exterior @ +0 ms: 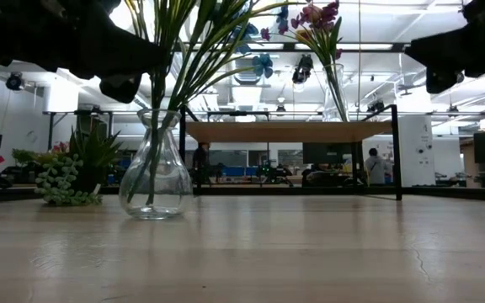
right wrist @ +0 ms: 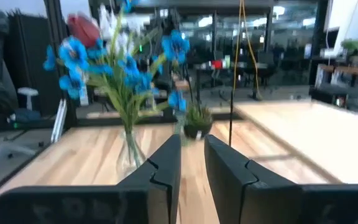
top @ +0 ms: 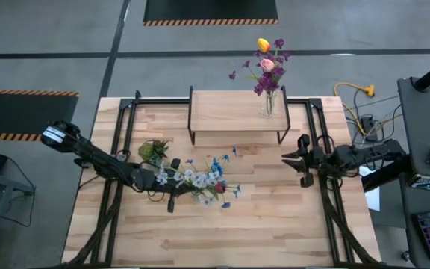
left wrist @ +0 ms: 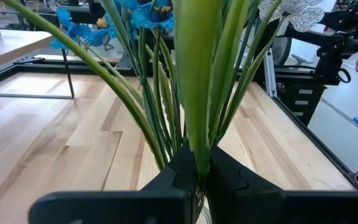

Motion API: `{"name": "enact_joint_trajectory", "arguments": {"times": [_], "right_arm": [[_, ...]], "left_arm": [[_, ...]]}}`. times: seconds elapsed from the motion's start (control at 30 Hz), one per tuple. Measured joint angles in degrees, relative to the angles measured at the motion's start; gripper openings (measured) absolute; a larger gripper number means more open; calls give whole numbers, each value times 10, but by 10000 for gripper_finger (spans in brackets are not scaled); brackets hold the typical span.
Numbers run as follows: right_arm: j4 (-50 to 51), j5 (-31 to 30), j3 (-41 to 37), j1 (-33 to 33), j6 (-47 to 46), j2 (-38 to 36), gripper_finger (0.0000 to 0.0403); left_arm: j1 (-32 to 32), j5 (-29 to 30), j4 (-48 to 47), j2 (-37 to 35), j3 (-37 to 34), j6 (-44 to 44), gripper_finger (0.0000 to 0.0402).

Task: Pick and place flowers into a vace then onto a shelf
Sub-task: Put the white flower into the transparent vase, then put the transparent vase on the shelf

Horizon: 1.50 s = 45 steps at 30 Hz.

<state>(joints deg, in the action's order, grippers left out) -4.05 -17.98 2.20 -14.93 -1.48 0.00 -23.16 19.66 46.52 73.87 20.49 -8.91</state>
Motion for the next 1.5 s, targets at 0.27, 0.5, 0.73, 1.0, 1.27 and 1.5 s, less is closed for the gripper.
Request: {"name": "enact_joint_trajectory", "arguments": {"times": [0.27,0.5,0.73,1.0,1.27,1.5], "right_arm": [[16,0,-5,0,-33,8,59],[4,-1,-4,0,-17,8,63],[3,-1,11,0,-6,8,59],[4,-1,11,-1,2,8,63],[7,-1,11,-1,1,9,60],[8,-1,11,-1,1,9,65]], "left_arm": [[0,1,-1,0,-2,-1,12],[0,1,-2,0,-2,-13,90],[0,0,-15,-12,-2,-8,171],[0,-1,-113,-101,-2,-8,187],[-1,-1,-351,-198,-9,-136,187],[-1,-12,-348,-172,-32,-159,187]]}}
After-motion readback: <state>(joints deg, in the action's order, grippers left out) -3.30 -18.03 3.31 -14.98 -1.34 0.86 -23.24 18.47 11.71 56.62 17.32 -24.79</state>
